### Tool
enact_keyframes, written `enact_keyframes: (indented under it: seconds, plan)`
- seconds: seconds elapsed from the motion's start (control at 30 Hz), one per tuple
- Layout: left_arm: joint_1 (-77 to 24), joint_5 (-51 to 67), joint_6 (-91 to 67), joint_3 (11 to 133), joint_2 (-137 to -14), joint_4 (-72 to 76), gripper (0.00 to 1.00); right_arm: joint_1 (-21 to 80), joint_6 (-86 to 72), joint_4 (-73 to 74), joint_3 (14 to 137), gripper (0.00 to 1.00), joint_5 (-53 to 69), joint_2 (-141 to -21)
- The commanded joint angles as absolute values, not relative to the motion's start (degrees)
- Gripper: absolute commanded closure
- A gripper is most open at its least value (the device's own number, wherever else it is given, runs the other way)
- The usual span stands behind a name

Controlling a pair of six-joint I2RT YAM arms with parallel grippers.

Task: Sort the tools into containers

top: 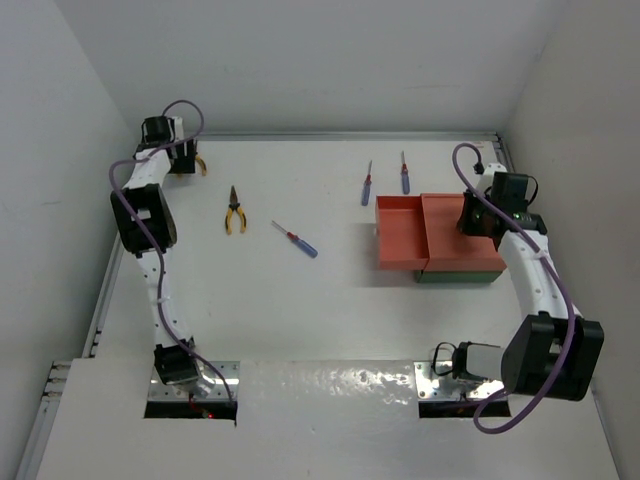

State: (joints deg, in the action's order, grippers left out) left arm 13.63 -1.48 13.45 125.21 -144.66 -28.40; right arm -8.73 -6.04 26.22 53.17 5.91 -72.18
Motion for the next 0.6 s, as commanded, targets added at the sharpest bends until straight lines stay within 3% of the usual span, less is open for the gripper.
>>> enact_keyframes:
  seconds: [0.0,0.1,0.17,0.23,0.4,0.57]
  plan:
    - [14.33,-2.11,14.15,127.09,-145.89,-26.98,0.34,-8.26,-4.83,28.39,53.53,0.83,4.57,-70.58]
    - [14.33,-2.2,14.5,125.16,-146.08,-25.67,0.55,-8.26,-4.92,28.56,53.61,0.83,4.04,-70.05]
    - [14.33,-2.02,14.59,124.02,-146.07,-24.09,0.65,-8.26,-4.92,28.91,54.05,0.83,3.87,-70.05]
    - [14.41,-0.62,14.77,123.75,-146.16,-23.12,0.68,-8.26,-4.83,29.7,54.31,0.83,3.87,-70.05]
    - [14.41,4.21,14.5,122.61,-145.81,-20.83,0.97,-8.26,-5.18,30.94,54.67,0.83,3.43,-69.52]
    - [14.59,5.62,15.03,119.27,-143.54,-19.25,1.0,-8.26,-6.06,31.38,54.67,0.83,3.25,-68.64]
